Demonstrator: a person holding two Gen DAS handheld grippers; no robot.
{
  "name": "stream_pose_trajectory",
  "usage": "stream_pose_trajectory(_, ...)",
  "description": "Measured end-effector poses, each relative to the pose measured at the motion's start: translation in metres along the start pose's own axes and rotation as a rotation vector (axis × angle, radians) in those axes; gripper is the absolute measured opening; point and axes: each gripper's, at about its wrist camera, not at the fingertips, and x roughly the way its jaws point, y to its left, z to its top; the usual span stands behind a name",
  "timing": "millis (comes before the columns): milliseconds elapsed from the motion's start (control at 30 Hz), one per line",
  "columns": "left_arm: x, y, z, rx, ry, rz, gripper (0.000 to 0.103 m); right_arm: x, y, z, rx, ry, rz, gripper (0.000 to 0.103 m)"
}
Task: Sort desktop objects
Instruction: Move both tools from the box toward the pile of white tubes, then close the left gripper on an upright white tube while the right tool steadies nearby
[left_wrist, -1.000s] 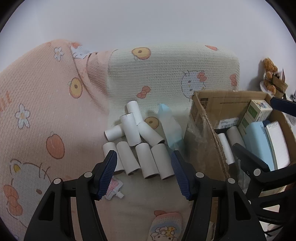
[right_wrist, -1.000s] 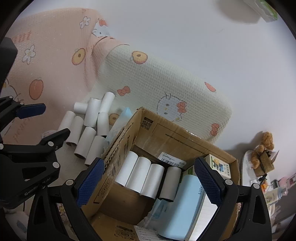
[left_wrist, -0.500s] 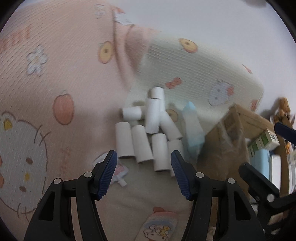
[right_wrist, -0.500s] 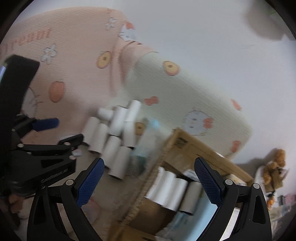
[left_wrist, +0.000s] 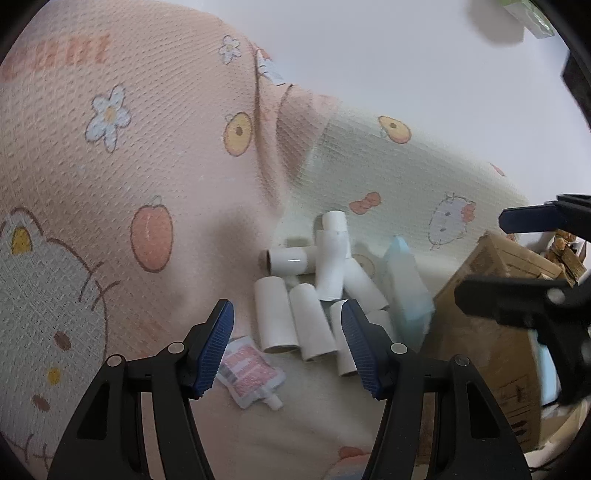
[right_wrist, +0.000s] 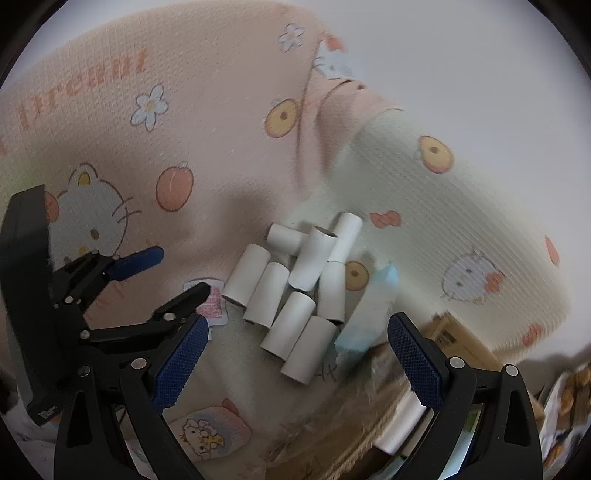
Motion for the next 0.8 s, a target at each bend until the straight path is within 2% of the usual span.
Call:
stream_pose_trajectory(233,0.030,0.030,-0.004,-0.054,0.054,-0.006,0.065,0.041,-0.011,0.016,0.018,0.096,0.071,0.097)
stream_pose_trajectory(433,0.062,0.049,-0.006,-0.141,0.150,-0.128,0.065,0.070,-0.025,0.023,0.171,0.136,0.136,0.097)
stream_pose_trajectory(567,0.089,0.066,-0.013,-0.260,0.214,-0.210,0.065,0.078,-0.022,0.031,0.227,0.120,0.196,0.097)
stream_pose_trajectory(667,0.110,0.075,-0.020,-0.324,0.265,-0.239,0.065,0.092,-0.019,0.041,0.229,0.156,0.222,0.097)
stream_pose_trajectory(800,0.131,0.083,-0.028,-0.388,0.291,-0.255,0.065,0.118,-0.020,0.053,0.272,0.217,0.266,0.097)
